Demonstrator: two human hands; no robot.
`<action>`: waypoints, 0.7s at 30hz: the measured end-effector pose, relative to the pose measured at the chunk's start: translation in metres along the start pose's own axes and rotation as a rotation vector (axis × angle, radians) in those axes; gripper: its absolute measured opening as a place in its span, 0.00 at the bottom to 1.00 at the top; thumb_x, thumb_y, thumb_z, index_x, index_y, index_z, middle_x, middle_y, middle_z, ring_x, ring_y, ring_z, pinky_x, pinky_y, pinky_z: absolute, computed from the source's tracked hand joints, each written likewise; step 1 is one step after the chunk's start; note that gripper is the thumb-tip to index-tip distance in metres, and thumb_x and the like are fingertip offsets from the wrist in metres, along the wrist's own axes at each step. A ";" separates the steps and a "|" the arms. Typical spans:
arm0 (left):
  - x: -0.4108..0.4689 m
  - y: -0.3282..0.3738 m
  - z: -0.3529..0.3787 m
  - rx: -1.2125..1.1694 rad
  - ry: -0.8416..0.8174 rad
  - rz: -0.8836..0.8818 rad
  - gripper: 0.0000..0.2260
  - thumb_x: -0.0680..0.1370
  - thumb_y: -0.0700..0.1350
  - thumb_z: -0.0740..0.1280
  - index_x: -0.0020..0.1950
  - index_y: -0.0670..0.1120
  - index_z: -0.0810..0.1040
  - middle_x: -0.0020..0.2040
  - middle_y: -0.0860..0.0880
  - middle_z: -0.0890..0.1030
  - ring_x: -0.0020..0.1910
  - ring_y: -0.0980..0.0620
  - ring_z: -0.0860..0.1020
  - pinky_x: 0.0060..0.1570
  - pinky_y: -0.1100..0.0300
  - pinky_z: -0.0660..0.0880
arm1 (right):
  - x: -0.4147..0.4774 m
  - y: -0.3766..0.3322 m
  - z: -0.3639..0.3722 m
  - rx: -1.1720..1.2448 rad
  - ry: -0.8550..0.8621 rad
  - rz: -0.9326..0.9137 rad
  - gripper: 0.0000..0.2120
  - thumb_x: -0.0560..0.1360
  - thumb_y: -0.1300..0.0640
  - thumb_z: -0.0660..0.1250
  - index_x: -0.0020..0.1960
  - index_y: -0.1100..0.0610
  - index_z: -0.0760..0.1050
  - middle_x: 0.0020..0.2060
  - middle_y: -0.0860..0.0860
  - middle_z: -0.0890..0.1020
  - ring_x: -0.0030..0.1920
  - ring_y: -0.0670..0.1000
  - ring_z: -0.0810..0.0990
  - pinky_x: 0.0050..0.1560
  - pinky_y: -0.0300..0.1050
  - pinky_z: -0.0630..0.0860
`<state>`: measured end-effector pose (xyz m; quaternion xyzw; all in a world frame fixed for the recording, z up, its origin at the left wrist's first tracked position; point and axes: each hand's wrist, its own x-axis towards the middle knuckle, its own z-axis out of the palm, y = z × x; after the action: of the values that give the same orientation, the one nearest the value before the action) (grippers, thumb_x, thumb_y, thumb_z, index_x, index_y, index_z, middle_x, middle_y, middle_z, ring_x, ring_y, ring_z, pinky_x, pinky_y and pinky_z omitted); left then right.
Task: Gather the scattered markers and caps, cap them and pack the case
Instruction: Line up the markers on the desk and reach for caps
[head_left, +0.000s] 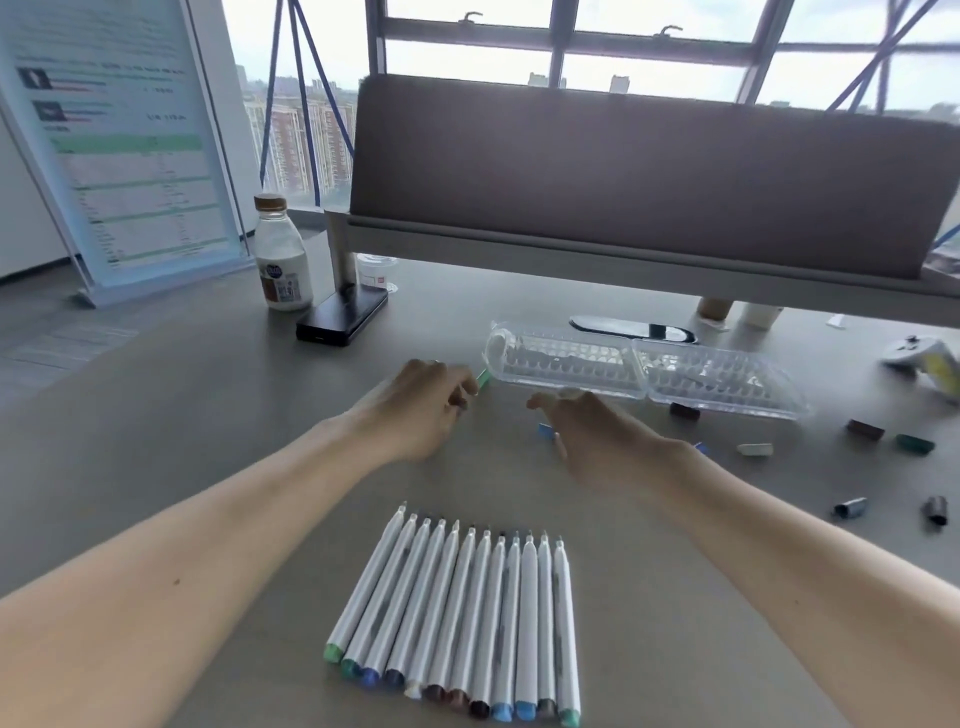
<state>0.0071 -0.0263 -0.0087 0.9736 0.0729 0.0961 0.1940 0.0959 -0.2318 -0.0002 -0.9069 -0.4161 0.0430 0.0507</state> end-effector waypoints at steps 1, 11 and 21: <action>0.002 0.003 0.000 -0.243 0.049 -0.088 0.10 0.82 0.36 0.64 0.60 0.46 0.80 0.50 0.50 0.82 0.46 0.49 0.82 0.51 0.56 0.80 | -0.001 0.001 0.000 0.113 0.024 0.027 0.19 0.81 0.62 0.61 0.71 0.55 0.71 0.58 0.55 0.79 0.55 0.56 0.80 0.52 0.44 0.75; 0.033 0.014 -0.001 -0.989 0.075 -0.635 0.08 0.79 0.43 0.65 0.41 0.48 0.69 0.34 0.49 0.68 0.29 0.49 0.65 0.26 0.65 0.62 | -0.002 0.023 -0.007 2.063 0.247 0.714 0.08 0.78 0.65 0.57 0.41 0.57 0.66 0.30 0.53 0.67 0.27 0.49 0.67 0.20 0.36 0.68; 0.074 0.025 0.024 0.122 -0.076 -0.342 0.19 0.82 0.55 0.65 0.64 0.42 0.76 0.63 0.39 0.80 0.61 0.39 0.78 0.57 0.53 0.74 | 0.009 0.044 -0.010 0.070 0.023 0.149 0.17 0.77 0.40 0.67 0.56 0.51 0.71 0.45 0.49 0.78 0.44 0.52 0.78 0.46 0.49 0.76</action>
<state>0.0862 -0.0445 -0.0086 0.9599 0.2355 0.0200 0.1505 0.1363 -0.2540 0.0032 -0.9335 -0.3451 0.0507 0.0838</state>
